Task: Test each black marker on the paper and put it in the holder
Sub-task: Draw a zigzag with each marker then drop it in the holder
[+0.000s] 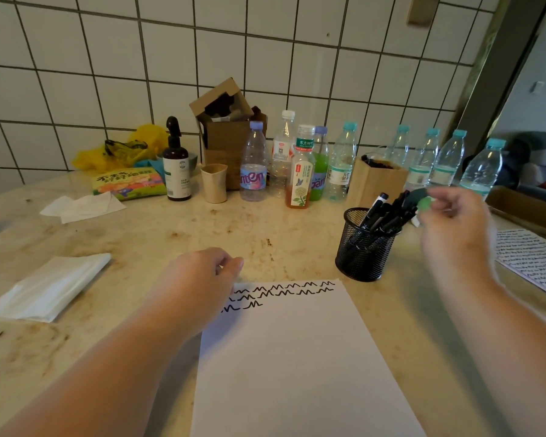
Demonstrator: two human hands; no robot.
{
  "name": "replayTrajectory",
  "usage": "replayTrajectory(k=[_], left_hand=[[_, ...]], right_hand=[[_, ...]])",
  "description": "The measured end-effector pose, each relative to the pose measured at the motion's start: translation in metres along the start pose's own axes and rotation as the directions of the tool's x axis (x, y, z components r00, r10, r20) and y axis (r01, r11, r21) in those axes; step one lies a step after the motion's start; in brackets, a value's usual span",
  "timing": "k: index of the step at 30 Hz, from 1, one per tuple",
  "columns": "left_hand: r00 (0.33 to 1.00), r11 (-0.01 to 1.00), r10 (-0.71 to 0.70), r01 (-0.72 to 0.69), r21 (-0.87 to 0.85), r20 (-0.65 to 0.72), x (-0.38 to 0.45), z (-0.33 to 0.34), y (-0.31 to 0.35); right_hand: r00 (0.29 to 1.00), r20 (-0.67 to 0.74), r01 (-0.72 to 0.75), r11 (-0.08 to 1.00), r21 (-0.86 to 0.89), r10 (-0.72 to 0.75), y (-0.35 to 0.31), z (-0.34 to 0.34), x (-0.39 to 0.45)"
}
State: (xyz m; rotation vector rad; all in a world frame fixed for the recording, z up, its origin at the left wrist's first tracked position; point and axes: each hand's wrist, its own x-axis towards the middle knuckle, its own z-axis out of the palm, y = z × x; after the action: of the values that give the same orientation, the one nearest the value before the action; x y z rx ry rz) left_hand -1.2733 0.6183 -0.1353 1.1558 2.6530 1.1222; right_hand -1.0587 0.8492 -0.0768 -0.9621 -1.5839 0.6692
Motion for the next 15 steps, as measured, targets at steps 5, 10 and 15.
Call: replayTrajectory(k=[5, 10, 15], left_hand=[[1.000, 0.999, -0.004, 0.004, 0.045, 0.010, 0.004, 0.003, -0.003], [1.000, 0.999, -0.001, 0.001, 0.051, 0.005, 0.005, 0.002, -0.006], [1.000, 0.998, -0.010, 0.010, 0.061, -0.005, 0.006, 0.004, -0.005]], right_hand=[[0.817, 0.466, -0.405, 0.913, 0.044, 0.340, 0.024, 0.027, -0.003], [0.797, 0.502, -0.425, 0.902, 0.072, 0.336, 0.031, 0.050, 0.002], [0.782, 0.565, -0.429, 0.885, 0.181, 0.264, 0.014, 0.064, -0.023]])
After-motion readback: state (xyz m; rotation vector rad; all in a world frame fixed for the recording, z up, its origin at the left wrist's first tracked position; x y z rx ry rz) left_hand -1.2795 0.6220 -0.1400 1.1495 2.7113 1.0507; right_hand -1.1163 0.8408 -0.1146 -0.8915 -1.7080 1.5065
